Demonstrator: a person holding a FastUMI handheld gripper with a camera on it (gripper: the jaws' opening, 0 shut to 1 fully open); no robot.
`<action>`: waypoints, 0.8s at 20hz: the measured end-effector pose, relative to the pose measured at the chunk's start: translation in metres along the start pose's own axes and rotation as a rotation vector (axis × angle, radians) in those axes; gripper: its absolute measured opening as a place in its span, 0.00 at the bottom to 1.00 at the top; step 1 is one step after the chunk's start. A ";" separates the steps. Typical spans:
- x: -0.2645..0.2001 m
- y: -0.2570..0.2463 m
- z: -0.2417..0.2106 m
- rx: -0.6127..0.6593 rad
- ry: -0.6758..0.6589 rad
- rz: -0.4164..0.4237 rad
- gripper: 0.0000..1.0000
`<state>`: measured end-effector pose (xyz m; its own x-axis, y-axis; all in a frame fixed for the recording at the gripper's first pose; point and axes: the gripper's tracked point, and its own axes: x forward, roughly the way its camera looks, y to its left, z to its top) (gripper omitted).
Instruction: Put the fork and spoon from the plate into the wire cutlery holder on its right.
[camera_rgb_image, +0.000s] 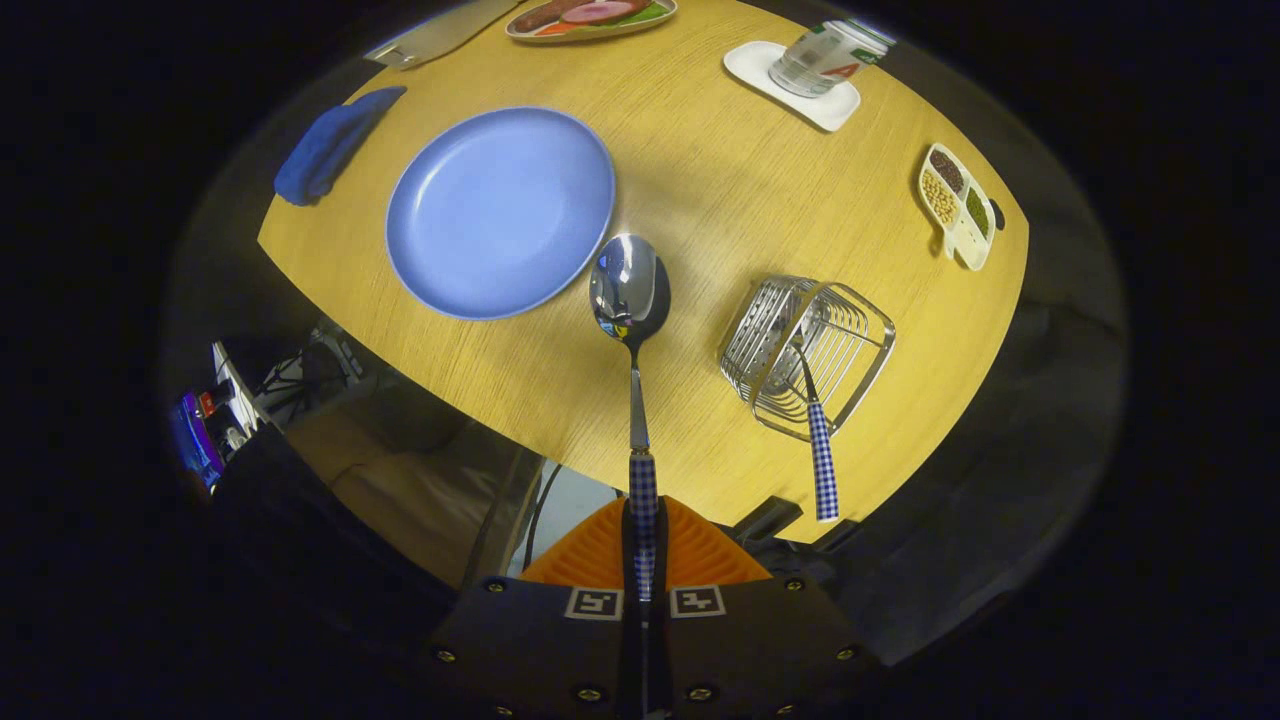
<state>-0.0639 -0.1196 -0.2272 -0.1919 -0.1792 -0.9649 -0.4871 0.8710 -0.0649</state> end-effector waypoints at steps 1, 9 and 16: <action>0.000 -0.002 -0.003 0.006 0.003 0.004 0.03; -0.005 -0.028 -0.022 0.065 0.027 0.021 0.03; -0.006 -0.055 -0.034 0.161 0.068 0.061 0.03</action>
<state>-0.0647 -0.1818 -0.2093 -0.2770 -0.1500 -0.9491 -0.3310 0.9422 -0.0523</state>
